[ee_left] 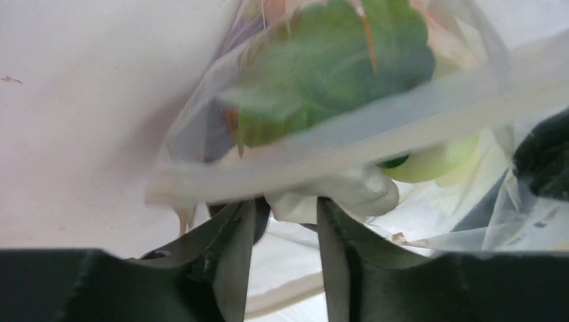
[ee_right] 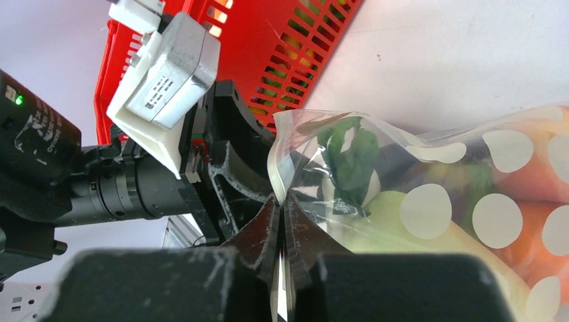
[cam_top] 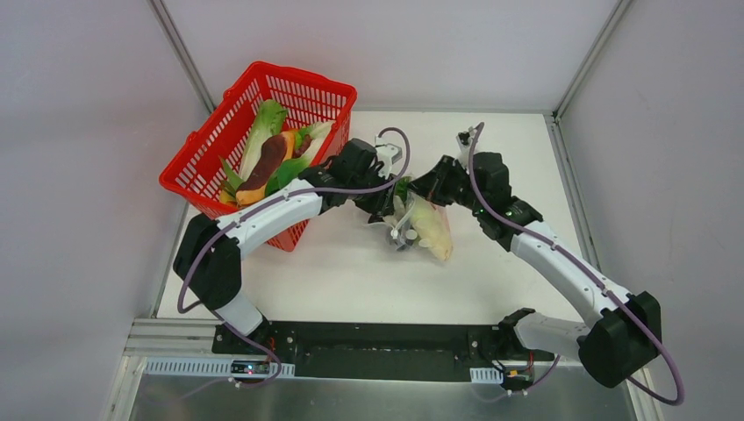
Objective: Place the food in the zip-top bag and seal the zipper
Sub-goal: Place the fake vegetable in the zipper food storage bag.
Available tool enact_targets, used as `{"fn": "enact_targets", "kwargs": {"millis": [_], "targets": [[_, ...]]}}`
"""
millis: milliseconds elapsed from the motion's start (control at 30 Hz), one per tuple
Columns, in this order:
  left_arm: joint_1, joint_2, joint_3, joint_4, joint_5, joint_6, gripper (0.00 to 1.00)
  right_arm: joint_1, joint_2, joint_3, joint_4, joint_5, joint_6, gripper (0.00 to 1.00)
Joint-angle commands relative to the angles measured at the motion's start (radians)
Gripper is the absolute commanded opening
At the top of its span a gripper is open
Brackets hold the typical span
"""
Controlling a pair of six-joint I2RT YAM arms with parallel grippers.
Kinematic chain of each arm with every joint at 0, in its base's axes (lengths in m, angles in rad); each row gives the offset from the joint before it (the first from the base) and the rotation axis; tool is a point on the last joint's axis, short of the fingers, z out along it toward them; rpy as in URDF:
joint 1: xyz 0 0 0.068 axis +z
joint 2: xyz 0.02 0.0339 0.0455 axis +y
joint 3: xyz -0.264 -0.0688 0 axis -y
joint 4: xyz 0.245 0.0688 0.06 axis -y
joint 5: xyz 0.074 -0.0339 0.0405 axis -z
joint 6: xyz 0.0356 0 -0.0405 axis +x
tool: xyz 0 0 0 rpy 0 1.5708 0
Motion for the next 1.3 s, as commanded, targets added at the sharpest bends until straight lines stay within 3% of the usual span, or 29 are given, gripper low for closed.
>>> {"fn": "enact_targets", "kwargs": {"millis": [0, 133, 267, 400, 600, 767, 1067, 1267], "targets": [[-0.011, -0.066, 0.028, 0.016, -0.002, -0.025, 0.47, -0.032, -0.059, 0.005, 0.082, -0.031, 0.005, 0.03], [-0.011, -0.150, 0.024, -0.004, -0.003, 0.001, 0.64, -0.062, -0.054, 0.028, 0.040, -0.106, -0.039, 0.03], [-0.010, -0.242, 0.027, -0.045, 0.002, 0.037, 0.70, -0.101, -0.061, 0.030, 0.001, -0.208, -0.096, 0.03], [-0.011, -0.320, 0.009, -0.064, -0.089, 0.068, 0.82, -0.130, -0.069, 0.042, -0.027, -0.350, -0.150, 0.02], [0.000, -0.279, -0.013, -0.094, -0.095, 0.096, 0.85, -0.146, -0.072, 0.076, -0.089, -0.494, -0.223, 0.03], [-0.001, -0.261, -0.040, -0.070, 0.050, 0.066, 0.78, -0.159, -0.082, 0.077, -0.131, -0.498, -0.249, 0.03], [-0.010, -0.292, -0.111, -0.036, 0.122, 0.100, 0.69, -0.186, -0.061, 0.081, -0.130, -0.589, -0.254, 0.04], [-0.011, -0.237, -0.066, -0.062, 0.051, 0.114, 0.44, -0.192, -0.050, 0.084, -0.129, -0.620, -0.254, 0.05]]}}
